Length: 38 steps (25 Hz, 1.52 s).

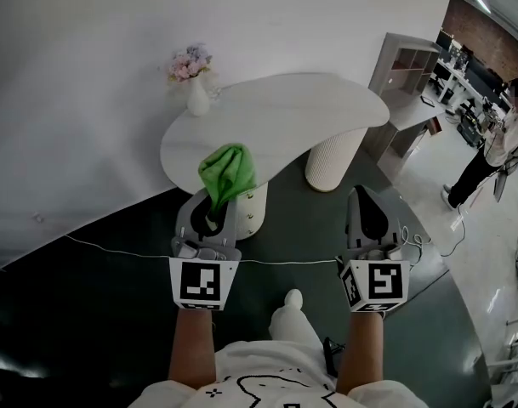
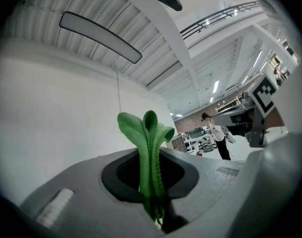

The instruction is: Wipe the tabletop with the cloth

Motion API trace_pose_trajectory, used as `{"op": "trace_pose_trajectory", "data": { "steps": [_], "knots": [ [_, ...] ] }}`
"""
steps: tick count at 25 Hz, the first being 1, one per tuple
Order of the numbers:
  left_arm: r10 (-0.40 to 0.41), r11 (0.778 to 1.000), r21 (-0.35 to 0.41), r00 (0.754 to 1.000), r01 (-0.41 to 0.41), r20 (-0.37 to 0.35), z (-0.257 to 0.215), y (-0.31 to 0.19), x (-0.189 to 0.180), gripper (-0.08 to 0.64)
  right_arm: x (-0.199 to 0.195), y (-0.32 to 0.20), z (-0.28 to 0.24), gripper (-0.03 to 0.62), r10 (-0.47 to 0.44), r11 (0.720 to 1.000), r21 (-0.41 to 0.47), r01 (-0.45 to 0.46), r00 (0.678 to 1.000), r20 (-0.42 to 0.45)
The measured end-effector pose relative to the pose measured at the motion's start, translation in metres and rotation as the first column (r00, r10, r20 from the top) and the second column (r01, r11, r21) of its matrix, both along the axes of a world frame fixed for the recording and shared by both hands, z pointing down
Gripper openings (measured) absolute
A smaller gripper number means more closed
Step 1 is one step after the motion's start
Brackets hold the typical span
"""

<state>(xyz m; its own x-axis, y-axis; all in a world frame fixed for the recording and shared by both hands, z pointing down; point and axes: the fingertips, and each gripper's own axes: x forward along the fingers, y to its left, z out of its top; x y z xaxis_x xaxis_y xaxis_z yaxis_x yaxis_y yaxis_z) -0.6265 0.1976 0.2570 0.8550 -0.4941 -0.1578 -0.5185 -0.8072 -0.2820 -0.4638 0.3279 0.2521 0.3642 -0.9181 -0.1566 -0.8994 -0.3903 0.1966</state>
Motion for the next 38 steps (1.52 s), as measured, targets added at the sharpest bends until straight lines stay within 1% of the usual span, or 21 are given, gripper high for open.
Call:
{"op": "trace_pose_trajectory", "data": {
  "steps": [2, 5, 10, 16, 21, 26, 30, 31, 35, 38],
  "knots": [
    [-0.003, 1.000, -0.017, 1.000, 0.003, 0.000, -0.001, -0.010, 0.018, 0.049, 0.018, -0.013, 0.001, -0.005, -0.008, 1.000, 0.000, 0.008, 1.000, 0.015],
    [-0.007, 1.000, -0.029, 1.000, 0.007, 0.022, 0.000, -0.026, 0.050, 0.051, 0.050, -0.032, 0.004, -0.005, -0.019, 1.000, -0.007, 0.019, 0.999, 0.038],
    [-0.022, 0.999, -0.029, 0.999, 0.023, 0.045, -0.003, -0.055, 0.104, 0.049, 0.105, -0.059, 0.002, -0.005, -0.028, 0.999, -0.031, 0.030, 0.999, 0.035],
    [-0.039, 0.998, -0.047, 0.998, 0.041, 0.059, -0.006, -0.082, 0.192, 0.051, 0.197, -0.086, -0.002, -0.004, -0.042, 0.998, -0.045, 0.044, 0.998, 0.043],
    [-0.070, 0.995, -0.075, 0.997, 0.072, 0.033, -0.005, -0.088, 0.209, 0.051, 0.214, -0.099, -0.003, -0.005, -0.095, 0.994, -0.062, 0.095, 0.995, 0.013],
    [-0.094, 0.992, -0.079, 0.995, 0.097, 0.041, -0.006, -0.104, 0.254, 0.051, 0.262, -0.113, 0.003, -0.005, -0.116, 0.989, -0.088, 0.117, 0.993, 0.011],
    [-0.127, 0.983, -0.134, 0.992, 0.123, -0.025, -0.013, -0.116, 0.262, 0.049, 0.282, -0.114, 0.006, -0.005, -0.105, 0.990, -0.088, 0.106, 0.994, 0.021],
    [-0.129, 0.982, -0.140, 0.991, 0.124, -0.032, -0.014, -0.118, 0.265, 0.049, 0.287, -0.115, 0.006, -0.005, -0.103, 0.991, -0.083, 0.105, 0.994, 0.022],
    [-0.129, 0.983, -0.132, 0.991, 0.126, -0.016, -0.016, -0.130, 0.279, 0.049, 0.304, -0.120, 0.006, -0.005, -0.094, 0.993, -0.063, 0.096, 0.995, 0.031],
    [-0.127, 0.982, -0.141, 0.992, 0.125, -0.010, -0.016, -0.142, 0.290, 0.049, 0.316, -0.128, 0.005, -0.005, -0.094, 0.994, -0.051, 0.095, 0.995, 0.025]
  ]
}}
